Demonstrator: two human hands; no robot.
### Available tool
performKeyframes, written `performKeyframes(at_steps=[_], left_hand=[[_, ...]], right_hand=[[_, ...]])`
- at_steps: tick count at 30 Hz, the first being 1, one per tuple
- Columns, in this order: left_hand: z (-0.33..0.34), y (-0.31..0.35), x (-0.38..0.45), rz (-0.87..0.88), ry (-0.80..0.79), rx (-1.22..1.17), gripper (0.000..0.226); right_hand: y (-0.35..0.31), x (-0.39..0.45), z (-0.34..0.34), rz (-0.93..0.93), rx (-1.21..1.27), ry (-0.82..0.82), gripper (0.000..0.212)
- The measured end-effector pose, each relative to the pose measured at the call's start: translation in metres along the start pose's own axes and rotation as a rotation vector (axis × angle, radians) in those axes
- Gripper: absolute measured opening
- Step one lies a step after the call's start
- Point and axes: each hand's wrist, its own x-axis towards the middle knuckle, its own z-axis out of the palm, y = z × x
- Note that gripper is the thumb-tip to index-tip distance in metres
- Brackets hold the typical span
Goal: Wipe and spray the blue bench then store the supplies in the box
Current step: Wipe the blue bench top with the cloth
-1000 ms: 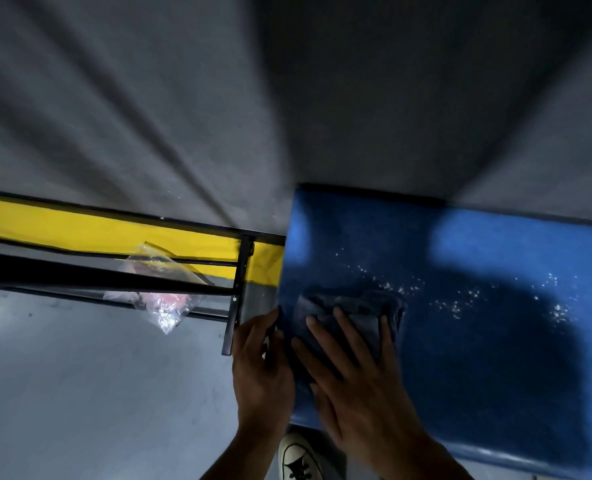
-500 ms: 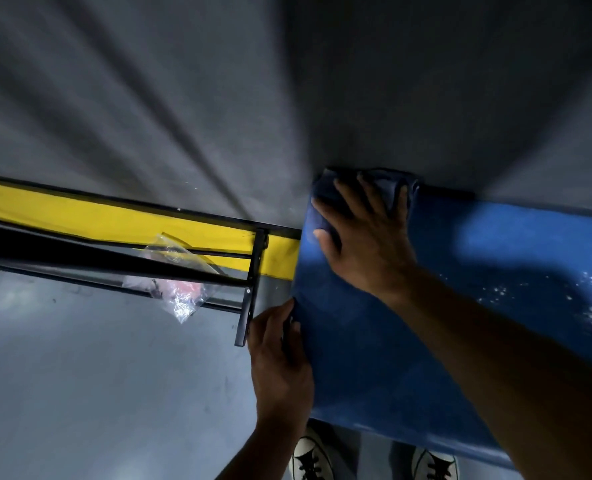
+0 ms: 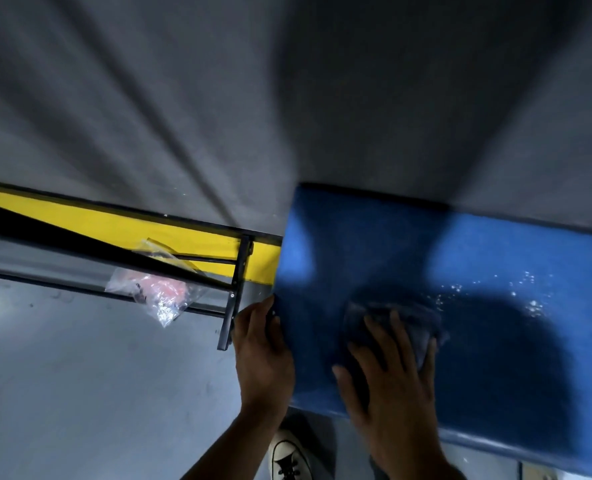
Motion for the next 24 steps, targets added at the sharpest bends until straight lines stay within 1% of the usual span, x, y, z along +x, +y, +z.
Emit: performKeyframes(at_steps=[2,3,5,7,9,10,13,17,21,24], left_hand=[[0.001,0.001,0.0,0.017,-0.008,0.025,0.036],[0.001,0.001,0.001,0.069,0.001,0.068,0.037],[0.007,0.005,0.002,0.257,-0.011,0.166,0.04],[0.02,0.01,0.0,0.434,-0.082,0.218,0.044],[0.033,0.012,-0.003,0.541,-0.162,0.296,0.046],[0.038,0.012,-0.005,0.571,-0.177,0.356,0.048],[0.044,0.009,-0.008,0.616,-0.145,0.518,0.052],[0.046,0.011,-0.008,0.634,-0.105,0.561,0.05],[0.049,0.013,-0.01,0.633,-0.08,0.547,0.049],[0.048,0.014,-0.012,0.623,-0.071,0.576,0.05]], right_hand=[[0.008,-0.021,0.002,-0.006,-0.026,0.079,0.036],[0.009,-0.025,0.003,-0.023,-0.042,0.098,0.036],[0.014,-0.027,0.005,-0.06,-0.089,0.088,0.045],[0.017,-0.022,0.007,-0.093,-0.121,0.065,0.059],[0.023,-0.011,0.008,-0.12,-0.15,0.049,0.067],[0.026,-0.003,0.006,-0.13,-0.156,0.037,0.067],[0.042,0.026,-0.003,-0.188,-0.168,-0.001,0.062],[0.068,0.086,-0.01,-0.257,-0.192,-0.03,0.062],[0.088,0.144,-0.014,-0.215,-0.213,-0.02,0.062],[0.092,0.16,-0.014,-0.157,-0.165,0.027,0.06]])
